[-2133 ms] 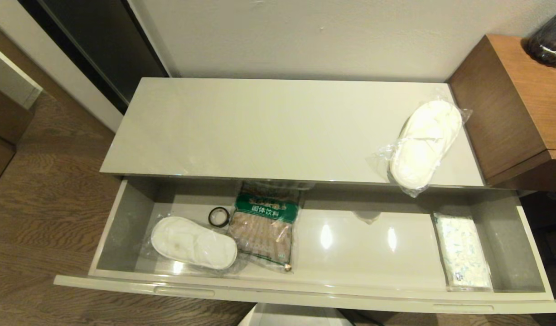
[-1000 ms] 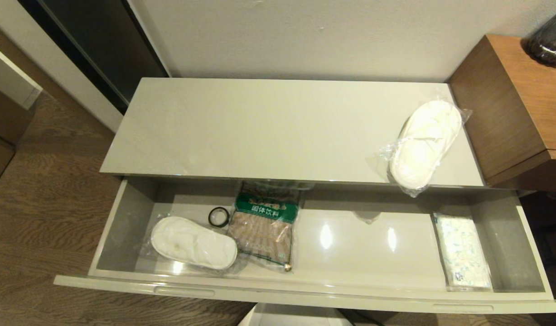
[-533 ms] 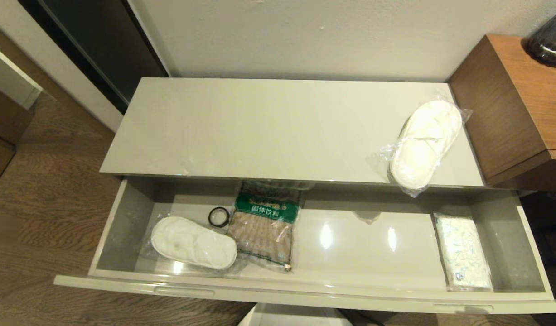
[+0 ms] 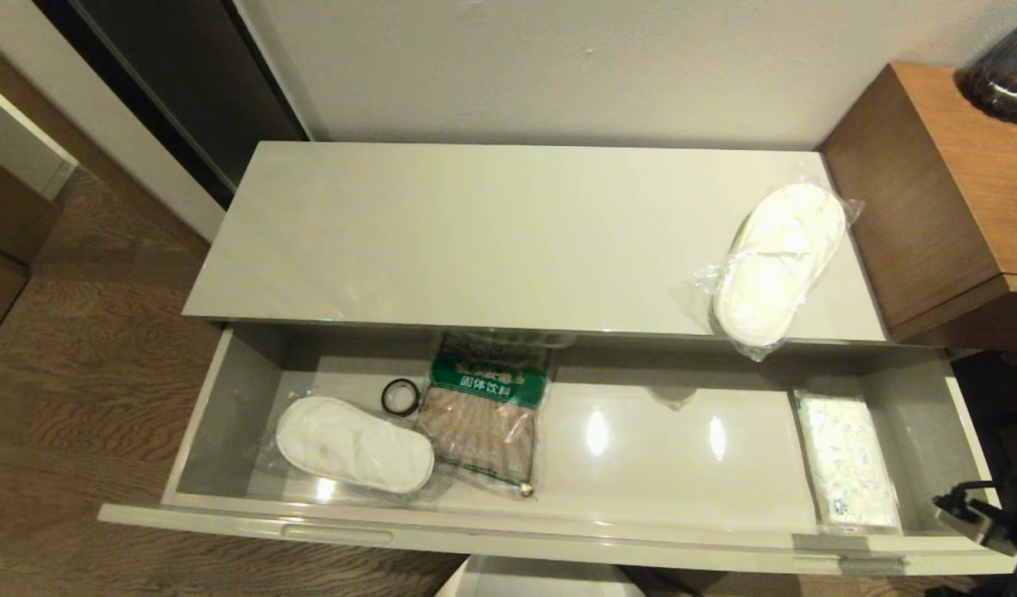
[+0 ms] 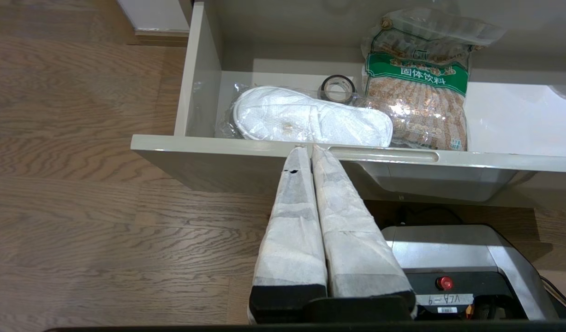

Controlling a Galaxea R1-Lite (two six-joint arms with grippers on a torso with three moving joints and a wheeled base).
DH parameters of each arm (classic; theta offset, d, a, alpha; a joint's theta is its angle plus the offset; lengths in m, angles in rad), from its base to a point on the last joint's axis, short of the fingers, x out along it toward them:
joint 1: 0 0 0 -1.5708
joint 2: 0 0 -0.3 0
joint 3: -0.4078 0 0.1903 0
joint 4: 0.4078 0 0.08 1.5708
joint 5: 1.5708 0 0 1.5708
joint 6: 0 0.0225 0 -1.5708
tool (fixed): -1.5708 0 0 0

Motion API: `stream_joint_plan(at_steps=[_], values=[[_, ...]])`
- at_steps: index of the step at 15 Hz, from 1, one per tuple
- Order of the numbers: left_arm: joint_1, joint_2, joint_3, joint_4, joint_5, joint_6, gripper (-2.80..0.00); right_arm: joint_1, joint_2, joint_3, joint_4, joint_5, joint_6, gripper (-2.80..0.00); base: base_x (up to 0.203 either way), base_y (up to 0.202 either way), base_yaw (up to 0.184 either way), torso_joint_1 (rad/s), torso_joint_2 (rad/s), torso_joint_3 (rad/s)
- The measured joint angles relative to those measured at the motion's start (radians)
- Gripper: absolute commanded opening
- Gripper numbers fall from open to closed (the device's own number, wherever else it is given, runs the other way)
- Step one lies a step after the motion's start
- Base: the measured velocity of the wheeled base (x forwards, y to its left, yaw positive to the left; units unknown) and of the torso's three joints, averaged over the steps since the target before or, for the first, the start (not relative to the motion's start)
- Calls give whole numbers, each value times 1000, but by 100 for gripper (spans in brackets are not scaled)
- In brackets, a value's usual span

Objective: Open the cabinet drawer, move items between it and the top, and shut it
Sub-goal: Close the drawer

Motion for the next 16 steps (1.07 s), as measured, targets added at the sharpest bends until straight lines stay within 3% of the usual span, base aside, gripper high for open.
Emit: stream_joint_plan(at_steps=[5, 10, 13, 16], values=[[1, 0, -1, 0, 0, 0, -280, 201, 225, -71, -73, -151, 288, -280, 0, 0, 0, 0, 0, 0], [0, 0, -1, 0, 0, 1, -280, 305, 284, -156, -146, -249, 585, -280, 0, 0, 0, 0, 0, 0], [1, 0, -1, 0, 0, 1, -280, 328, 291, -197, -134, -296, 686, -280, 0, 0, 0, 0, 0, 0], [0, 0, -1, 0, 0, 1, -280, 338, 300, -243, -151, -393, 767, -280, 0, 0, 0, 0, 0, 0]])
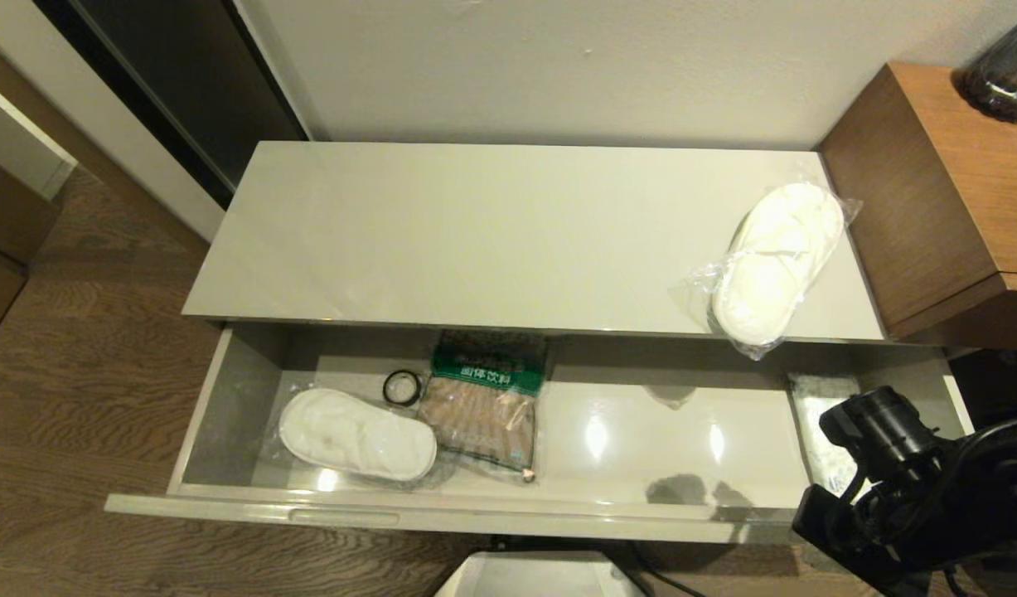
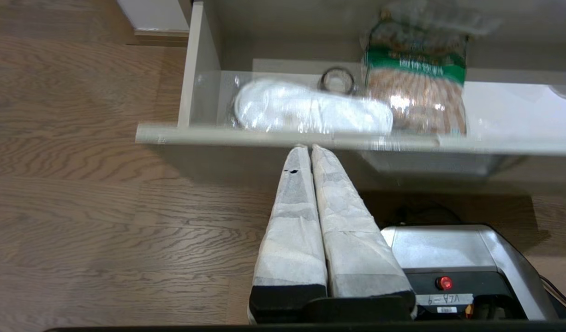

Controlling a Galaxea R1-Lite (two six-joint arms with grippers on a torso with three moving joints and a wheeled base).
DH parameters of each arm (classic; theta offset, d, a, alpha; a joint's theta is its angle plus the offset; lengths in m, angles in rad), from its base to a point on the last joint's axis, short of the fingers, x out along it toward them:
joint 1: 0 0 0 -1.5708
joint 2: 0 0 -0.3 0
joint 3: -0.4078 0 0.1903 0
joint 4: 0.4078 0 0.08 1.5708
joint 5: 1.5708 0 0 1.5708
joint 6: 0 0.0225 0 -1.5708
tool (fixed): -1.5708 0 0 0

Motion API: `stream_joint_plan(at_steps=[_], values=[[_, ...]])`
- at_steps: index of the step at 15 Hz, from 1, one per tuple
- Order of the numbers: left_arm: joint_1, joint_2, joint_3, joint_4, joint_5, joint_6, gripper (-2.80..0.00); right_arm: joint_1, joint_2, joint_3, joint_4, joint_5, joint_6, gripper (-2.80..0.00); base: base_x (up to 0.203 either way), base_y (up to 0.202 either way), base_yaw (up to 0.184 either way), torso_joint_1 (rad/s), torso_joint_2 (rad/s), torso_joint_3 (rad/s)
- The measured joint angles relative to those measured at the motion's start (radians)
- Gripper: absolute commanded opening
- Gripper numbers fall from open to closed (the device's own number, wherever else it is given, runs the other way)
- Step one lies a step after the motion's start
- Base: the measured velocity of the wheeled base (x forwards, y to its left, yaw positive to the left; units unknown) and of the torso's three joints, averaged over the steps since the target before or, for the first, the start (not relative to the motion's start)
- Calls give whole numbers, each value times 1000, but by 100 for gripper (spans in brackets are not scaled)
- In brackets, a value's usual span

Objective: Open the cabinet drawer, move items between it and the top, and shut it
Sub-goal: Close the drawer

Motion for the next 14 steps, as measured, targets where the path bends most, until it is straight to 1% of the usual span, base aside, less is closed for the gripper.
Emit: stream_joint_plan(at_steps=[2, 4, 6, 8, 9, 11, 12, 14], values=[[1, 0, 0, 0, 0, -1, -280, 0, 3, -35, -8, -62, 57, -280, 0, 0, 0, 0, 0, 0], [1, 0, 0, 0, 0, -1, -280, 1, -6, -61, -4, -113, 85, -280, 0, 0, 0, 0, 0, 0], [1, 0, 0, 0, 0, 0, -280, 14, -53, -122, 43, -195, 111, -280, 0, 0, 0, 0, 0, 0], [0, 0, 0, 0, 0, -1, -280, 23, -102, -208, 134, -224, 118, -280, 0, 0, 0, 0, 0, 0], [1, 0, 0, 0, 0, -1, -280, 24, -119, -253, 164, -252, 118, -280, 0, 0, 0, 0, 0, 0], [0, 0, 0, 0, 0, -1, -280, 26, -127, -324, 183, -345, 110, -280, 0, 0, 0, 0, 0, 0], [1, 0, 0, 0, 0, -1, -280, 27, -129, -341, 189, -370, 105, -280, 0, 0, 0, 0, 0, 0], [1, 0, 0, 0, 0, -1, -280, 38, -146, -350, 199, -368, 89, -280, 0, 0, 0, 0, 0, 0]])
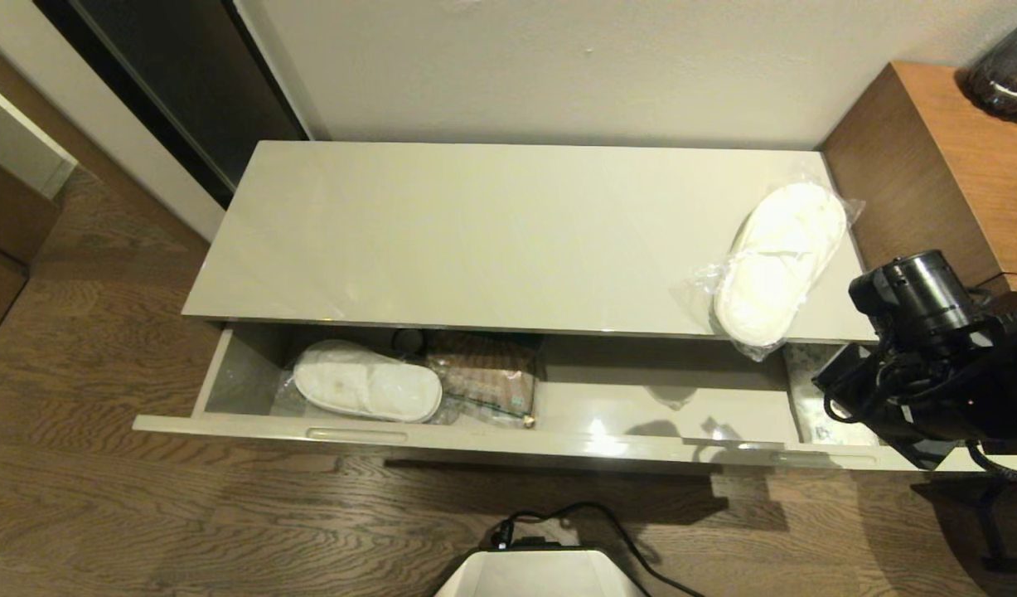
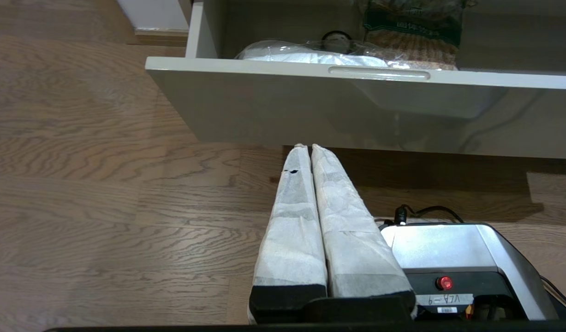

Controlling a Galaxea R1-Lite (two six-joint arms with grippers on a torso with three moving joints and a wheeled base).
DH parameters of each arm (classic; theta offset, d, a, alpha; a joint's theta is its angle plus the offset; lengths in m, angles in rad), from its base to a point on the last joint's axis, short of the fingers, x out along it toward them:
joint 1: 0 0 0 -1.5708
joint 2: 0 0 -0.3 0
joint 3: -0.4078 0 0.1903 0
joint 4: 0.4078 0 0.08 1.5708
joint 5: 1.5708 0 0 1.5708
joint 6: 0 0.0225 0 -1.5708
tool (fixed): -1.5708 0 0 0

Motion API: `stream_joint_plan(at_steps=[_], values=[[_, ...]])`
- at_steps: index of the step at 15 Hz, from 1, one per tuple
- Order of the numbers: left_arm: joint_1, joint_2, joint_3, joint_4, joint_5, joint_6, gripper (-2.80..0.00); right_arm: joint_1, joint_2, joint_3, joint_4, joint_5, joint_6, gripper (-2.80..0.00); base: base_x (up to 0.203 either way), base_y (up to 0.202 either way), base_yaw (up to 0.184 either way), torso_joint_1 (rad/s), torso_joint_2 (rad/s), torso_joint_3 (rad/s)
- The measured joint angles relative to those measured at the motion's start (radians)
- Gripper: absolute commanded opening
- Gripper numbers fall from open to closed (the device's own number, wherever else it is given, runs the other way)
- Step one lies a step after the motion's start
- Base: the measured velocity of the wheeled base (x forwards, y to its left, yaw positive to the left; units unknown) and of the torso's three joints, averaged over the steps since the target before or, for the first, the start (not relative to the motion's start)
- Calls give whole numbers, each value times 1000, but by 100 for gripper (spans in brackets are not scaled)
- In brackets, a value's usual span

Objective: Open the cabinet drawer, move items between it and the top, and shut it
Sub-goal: Close the drawer

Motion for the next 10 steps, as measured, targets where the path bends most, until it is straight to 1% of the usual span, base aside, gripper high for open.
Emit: stream_joint_plan(at_steps=[2, 4, 6, 10], values=[[-1, 0, 0, 0, 0, 0, -280, 7, -21, 28, 30, 52, -42, -280, 0, 0, 0, 0, 0, 0], [-1, 0, 0, 0, 0, 0, -280, 9, -4, 46, 41, 92, -44, -280, 0, 0, 0, 0, 0, 0], [0, 0, 0, 0, 0, 0, -280, 10, 51, 51, 67, 97, -35, -280, 0, 0, 0, 0, 0, 0], [0, 0, 1, 0, 0, 1, -280, 8, 197, 50, 83, 90, 33, -280, 0, 0, 0, 0, 0, 0]])
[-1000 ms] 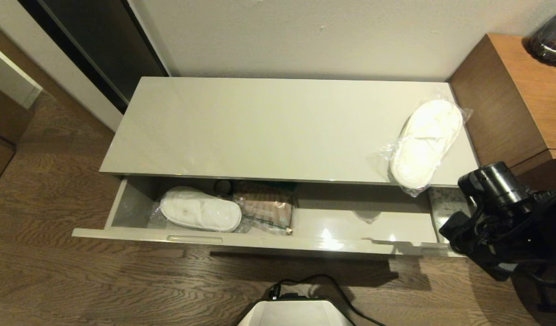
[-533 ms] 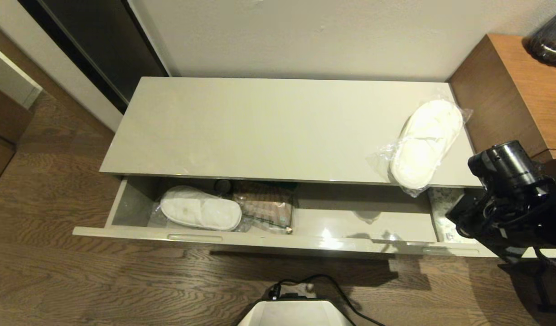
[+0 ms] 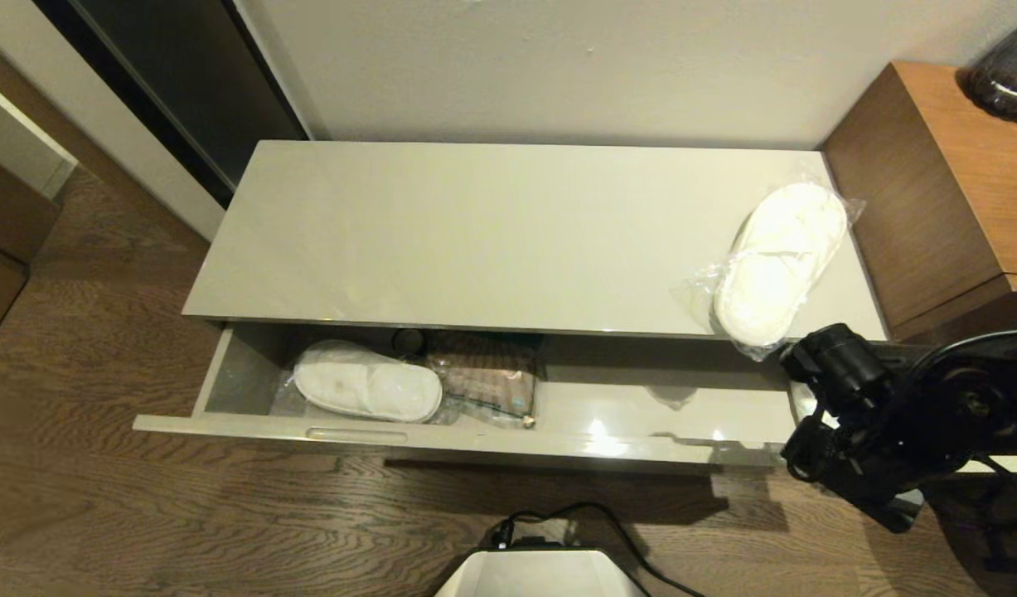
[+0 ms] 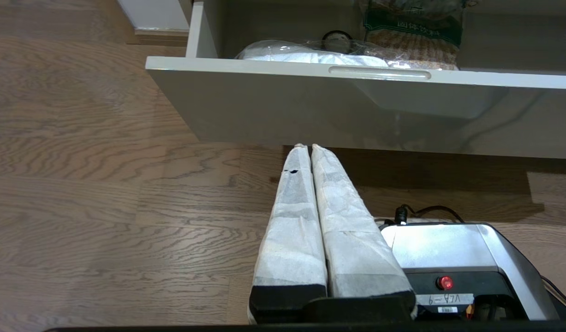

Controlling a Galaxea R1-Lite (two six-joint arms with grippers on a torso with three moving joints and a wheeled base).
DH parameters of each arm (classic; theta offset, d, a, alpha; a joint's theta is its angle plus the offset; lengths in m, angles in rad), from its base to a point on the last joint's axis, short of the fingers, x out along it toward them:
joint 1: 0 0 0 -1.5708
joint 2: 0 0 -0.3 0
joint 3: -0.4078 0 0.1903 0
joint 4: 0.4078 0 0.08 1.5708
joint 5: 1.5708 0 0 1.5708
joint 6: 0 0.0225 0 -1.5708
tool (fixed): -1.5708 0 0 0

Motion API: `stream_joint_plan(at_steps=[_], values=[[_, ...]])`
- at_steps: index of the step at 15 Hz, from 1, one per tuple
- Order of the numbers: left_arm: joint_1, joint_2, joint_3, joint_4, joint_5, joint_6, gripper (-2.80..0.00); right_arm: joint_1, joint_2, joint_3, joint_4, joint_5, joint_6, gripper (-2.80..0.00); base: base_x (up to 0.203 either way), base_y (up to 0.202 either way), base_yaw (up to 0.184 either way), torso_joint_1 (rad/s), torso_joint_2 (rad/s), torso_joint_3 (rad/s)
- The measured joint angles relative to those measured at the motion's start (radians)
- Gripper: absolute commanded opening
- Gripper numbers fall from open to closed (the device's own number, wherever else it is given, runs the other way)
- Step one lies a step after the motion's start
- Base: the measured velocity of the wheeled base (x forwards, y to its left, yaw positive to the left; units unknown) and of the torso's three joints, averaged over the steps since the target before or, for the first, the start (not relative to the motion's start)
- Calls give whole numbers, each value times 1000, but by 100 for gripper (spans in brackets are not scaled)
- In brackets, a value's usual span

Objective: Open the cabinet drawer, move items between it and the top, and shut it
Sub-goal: Close the drawer

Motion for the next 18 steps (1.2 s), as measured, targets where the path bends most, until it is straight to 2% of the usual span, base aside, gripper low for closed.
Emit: stream_joint_plan(at_steps=[5, 7, 10, 13, 18], values=[[0, 0, 0, 0, 0, 0, -280, 2, 59, -2, -1, -5, 6, -280, 0, 0, 0, 0, 0, 0], [0, 0, 0, 0, 0, -1, -280, 2, 54, -14, -23, -20, 48, -280, 0, 0, 0, 0, 0, 0], [0, 0, -1, 0, 0, -1, -280, 3, 50, -40, -70, -140, 85, -280, 0, 0, 0, 0, 0, 0], [0, 0, -1, 0, 0, 0, -280, -6, 33, -71, -88, -176, 71, -280, 0, 0, 0, 0, 0, 0], [0, 0, 0, 0, 0, -1, -280, -32, -49, -146, -73, -174, 0, -280, 0, 0, 0, 0, 0, 0]])
